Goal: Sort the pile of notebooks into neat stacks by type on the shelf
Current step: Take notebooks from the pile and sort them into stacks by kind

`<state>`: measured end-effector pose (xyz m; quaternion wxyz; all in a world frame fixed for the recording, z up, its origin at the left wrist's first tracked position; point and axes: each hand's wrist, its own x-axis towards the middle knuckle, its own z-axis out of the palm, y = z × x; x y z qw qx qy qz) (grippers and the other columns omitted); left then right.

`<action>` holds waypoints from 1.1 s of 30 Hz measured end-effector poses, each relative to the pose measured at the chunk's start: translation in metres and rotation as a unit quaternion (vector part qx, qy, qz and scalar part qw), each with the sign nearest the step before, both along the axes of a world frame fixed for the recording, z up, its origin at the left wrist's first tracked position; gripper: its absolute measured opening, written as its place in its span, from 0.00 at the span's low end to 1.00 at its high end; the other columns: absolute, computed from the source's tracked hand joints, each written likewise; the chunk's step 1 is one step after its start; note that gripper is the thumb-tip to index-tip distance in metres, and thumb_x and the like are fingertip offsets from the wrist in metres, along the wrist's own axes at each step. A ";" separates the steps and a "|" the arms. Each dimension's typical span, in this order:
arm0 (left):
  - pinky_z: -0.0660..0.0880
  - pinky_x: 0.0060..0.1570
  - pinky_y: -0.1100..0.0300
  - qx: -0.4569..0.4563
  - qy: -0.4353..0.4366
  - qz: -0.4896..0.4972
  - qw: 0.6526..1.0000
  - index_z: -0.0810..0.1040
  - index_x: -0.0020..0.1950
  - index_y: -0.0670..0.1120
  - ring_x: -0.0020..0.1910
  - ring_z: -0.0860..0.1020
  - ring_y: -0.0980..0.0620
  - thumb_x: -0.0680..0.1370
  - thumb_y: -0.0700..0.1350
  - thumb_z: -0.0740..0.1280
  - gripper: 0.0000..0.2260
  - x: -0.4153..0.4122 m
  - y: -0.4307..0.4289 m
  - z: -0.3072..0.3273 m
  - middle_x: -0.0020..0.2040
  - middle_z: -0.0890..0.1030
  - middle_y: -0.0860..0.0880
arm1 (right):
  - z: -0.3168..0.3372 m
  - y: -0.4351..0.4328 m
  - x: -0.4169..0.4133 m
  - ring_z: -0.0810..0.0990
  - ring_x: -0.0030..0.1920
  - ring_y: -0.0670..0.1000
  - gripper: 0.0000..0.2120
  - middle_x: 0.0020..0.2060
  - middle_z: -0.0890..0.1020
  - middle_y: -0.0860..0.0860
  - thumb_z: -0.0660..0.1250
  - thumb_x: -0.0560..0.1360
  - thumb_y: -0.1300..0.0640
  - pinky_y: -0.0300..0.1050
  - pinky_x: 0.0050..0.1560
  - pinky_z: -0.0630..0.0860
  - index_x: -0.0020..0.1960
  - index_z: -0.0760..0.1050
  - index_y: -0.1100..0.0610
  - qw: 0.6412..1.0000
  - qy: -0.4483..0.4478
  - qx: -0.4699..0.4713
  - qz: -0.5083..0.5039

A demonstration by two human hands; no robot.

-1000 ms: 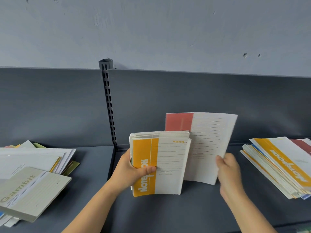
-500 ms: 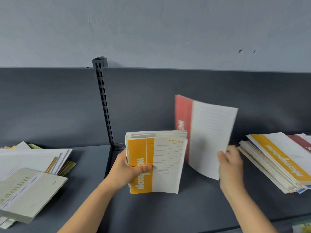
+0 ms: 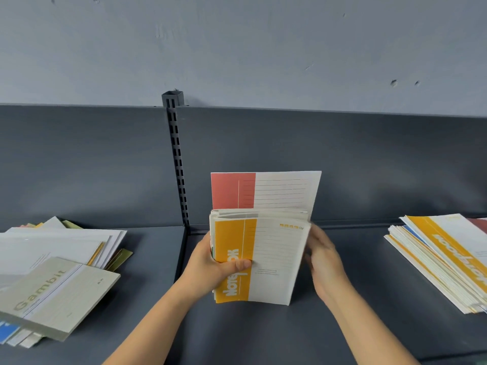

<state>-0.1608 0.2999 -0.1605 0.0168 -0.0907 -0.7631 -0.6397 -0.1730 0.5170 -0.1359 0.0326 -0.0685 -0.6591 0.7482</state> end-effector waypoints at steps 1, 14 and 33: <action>0.81 0.53 0.49 0.003 0.000 0.004 1.000 0.75 0.61 0.45 0.53 0.83 0.50 0.66 0.46 0.79 0.26 0.000 0.001 0.000 0.55 0.84 0.49 | 0.000 0.002 0.002 0.78 0.59 0.44 0.12 0.53 0.83 0.42 0.60 0.80 0.56 0.47 0.62 0.70 0.58 0.78 0.45 1.000 0.014 -0.004 -0.019; 0.82 0.46 0.59 0.010 0.016 -0.007 1.000 0.75 0.60 0.46 0.51 0.84 0.52 0.63 0.51 0.77 0.28 -0.004 0.002 -0.002 0.52 0.85 0.53 | -0.002 -0.006 0.036 0.77 0.54 0.42 0.22 0.54 0.76 0.43 0.78 0.63 0.46 0.39 0.54 0.75 0.53 0.73 0.43 0.975 0.169 0.142 -0.036; 0.82 0.48 0.50 0.049 -0.002 -0.035 0.998 0.75 0.63 0.45 0.52 0.84 0.46 0.57 0.62 0.80 0.39 -0.004 0.001 0.002 0.55 0.85 0.48 | -0.020 0.013 0.032 0.81 0.50 0.39 0.16 0.48 0.83 0.42 0.69 0.74 0.66 0.32 0.43 0.77 0.52 0.74 0.45 0.987 0.078 0.139 0.006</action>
